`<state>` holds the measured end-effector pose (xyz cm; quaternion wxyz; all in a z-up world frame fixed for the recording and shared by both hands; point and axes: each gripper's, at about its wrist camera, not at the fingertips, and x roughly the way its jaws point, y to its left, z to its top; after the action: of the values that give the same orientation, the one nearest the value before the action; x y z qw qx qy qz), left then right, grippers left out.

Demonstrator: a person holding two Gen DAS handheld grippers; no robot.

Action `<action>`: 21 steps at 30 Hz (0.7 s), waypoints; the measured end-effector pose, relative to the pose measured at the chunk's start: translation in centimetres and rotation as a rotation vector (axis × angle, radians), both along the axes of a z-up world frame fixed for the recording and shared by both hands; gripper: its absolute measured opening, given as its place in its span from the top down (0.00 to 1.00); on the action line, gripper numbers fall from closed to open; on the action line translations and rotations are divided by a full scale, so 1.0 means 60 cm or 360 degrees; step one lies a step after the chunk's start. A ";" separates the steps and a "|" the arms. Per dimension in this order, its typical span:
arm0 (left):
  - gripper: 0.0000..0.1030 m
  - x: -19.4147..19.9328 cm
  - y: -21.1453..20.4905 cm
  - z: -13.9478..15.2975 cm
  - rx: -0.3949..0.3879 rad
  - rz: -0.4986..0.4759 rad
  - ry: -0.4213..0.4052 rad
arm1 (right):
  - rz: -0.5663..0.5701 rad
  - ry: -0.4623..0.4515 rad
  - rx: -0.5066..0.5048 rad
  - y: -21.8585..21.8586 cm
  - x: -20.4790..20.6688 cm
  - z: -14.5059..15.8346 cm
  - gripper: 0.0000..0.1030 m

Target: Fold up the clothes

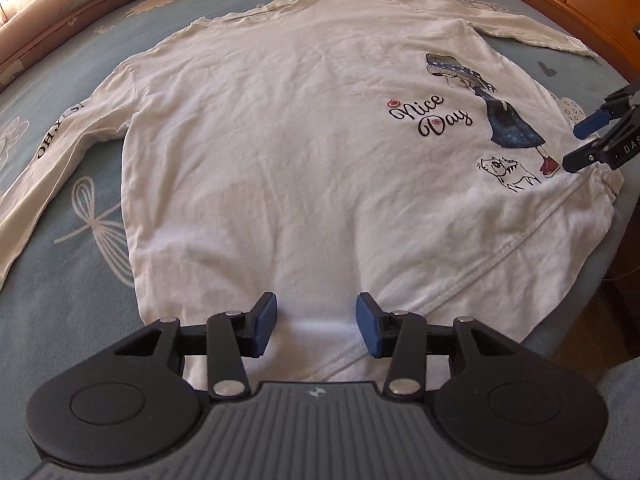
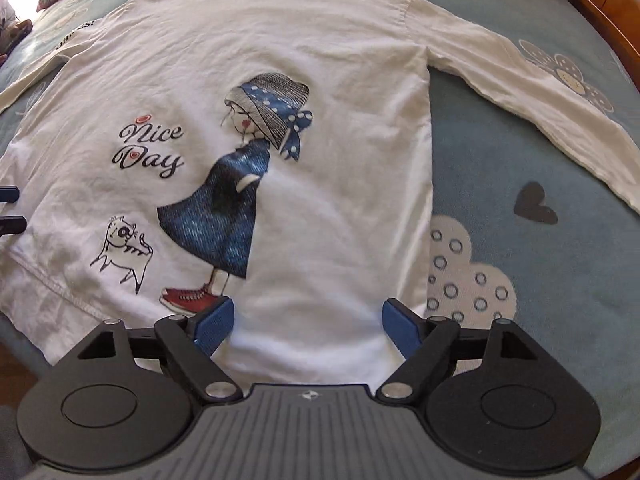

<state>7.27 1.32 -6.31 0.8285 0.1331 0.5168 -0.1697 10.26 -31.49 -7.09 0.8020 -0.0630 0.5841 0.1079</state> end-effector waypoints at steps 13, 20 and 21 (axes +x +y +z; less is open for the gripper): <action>0.49 0.082 -0.037 -0.012 -0.0120 0.0112 0.0063 | -0.0165 0.0131 -0.0029 0.027 0.029 -0.022 0.00; 0.31 0.074 -0.048 -0.015 -0.0113 0.0143 0.0065 | -0.0131 0.0128 -0.0028 0.030 0.025 -0.025 0.00; 0.33 0.078 -0.049 -0.009 -0.0112 0.0201 0.0090 | -0.0131 0.0137 -0.0028 0.030 0.026 -0.025 0.00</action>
<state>11.97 -1.64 -6.85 0.8268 0.0661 0.5411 -0.1390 11.79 -29.67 -8.58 0.7794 -0.0414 0.6210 0.0723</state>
